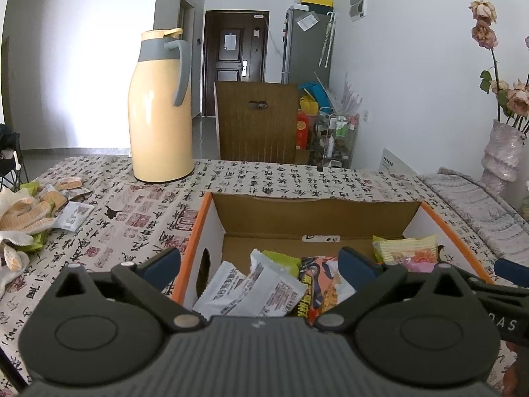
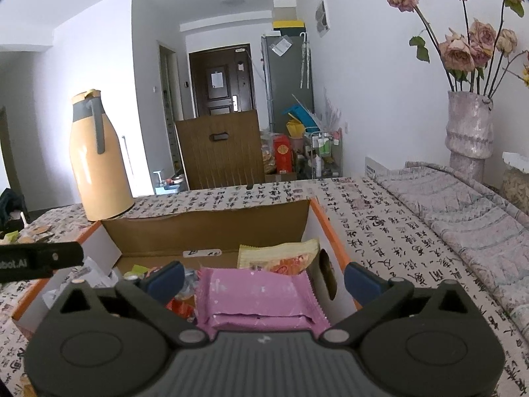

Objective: Organize snacks
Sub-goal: 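Open both grippers to drop the packets into the box, then withdraw both grippers to the pile and grasp a white packet with the right gripper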

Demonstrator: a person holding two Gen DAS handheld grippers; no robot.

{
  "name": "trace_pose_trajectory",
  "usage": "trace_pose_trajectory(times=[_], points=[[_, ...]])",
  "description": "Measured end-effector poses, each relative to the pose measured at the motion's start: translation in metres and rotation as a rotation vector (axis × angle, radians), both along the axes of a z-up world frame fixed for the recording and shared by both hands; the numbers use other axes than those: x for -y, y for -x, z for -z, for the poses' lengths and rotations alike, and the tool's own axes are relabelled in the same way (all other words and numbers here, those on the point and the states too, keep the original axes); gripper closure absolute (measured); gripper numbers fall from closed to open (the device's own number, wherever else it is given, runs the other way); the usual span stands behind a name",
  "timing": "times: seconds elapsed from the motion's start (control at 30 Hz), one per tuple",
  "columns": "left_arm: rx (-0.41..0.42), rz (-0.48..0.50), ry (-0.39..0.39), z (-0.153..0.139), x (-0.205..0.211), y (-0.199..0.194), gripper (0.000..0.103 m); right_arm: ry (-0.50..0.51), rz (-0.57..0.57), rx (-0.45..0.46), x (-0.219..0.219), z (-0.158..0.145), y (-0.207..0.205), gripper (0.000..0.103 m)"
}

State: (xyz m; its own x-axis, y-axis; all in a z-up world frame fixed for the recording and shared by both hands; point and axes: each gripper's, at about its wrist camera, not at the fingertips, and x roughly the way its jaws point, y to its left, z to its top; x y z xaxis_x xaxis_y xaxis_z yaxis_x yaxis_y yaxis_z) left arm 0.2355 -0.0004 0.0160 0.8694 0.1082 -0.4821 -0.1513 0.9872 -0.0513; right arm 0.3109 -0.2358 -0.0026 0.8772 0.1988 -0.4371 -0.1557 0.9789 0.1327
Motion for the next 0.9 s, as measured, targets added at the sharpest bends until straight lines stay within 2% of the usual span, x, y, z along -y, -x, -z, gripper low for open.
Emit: trace_pose_trajectory(times=[0.57,0.9], points=[[-0.005,0.035,0.002,-0.021,-0.003,0.054,0.000,0.027,-0.015,-0.004,0.016,-0.022,0.059,0.000],[-0.037,0.068,0.001,-0.012,-0.009,0.095,0.000,0.038,-0.027,-0.029,0.022,-0.014,0.102,0.000]])
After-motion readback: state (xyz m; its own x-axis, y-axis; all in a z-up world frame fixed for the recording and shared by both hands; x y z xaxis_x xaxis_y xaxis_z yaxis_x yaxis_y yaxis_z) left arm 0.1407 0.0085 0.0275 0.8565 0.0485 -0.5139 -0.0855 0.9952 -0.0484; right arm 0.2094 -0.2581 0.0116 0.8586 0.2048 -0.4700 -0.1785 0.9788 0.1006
